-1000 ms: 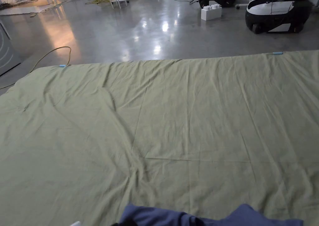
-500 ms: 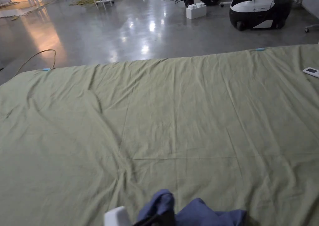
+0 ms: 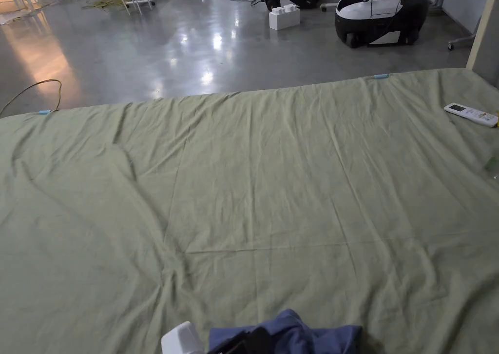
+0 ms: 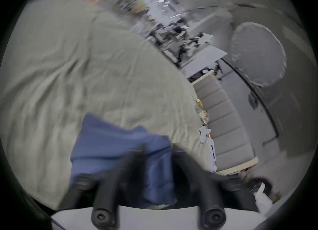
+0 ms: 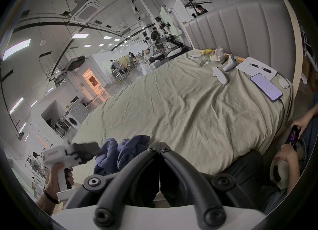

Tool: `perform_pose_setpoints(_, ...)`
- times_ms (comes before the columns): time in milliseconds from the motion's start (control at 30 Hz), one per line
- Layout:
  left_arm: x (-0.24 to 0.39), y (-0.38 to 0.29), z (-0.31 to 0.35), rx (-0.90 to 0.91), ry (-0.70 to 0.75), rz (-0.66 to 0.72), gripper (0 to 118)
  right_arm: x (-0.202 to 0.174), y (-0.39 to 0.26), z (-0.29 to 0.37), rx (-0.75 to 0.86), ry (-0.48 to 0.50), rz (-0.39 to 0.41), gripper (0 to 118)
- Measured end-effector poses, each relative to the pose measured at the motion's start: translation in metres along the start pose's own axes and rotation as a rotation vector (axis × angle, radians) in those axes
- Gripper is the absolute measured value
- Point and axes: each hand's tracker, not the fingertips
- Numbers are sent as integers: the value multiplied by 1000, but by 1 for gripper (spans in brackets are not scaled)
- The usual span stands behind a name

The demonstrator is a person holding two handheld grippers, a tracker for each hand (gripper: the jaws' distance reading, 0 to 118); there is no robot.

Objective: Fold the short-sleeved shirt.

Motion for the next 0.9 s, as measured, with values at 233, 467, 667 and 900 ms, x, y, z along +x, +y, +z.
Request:
perform_pose_setpoints(233, 5, -61, -69, -249, 2, -123, 4, -16, 2, -5, -14, 9, 72, 0)
perform_pose_setpoints(467, 13, -55, -67, -215, 8, -156, 3, -48, -11, -26, -141, 118, 193, 0)
perform_pose_setpoints(667, 27, -29, 19, -9, -184, -256, 3, -92, -17, -83, -217, 253, 379, 0)
perform_pose_setpoints(900, -20, -18, 73, 112, -30, -106, 3, -118, -39, -193, -404, 242, 541, 0)
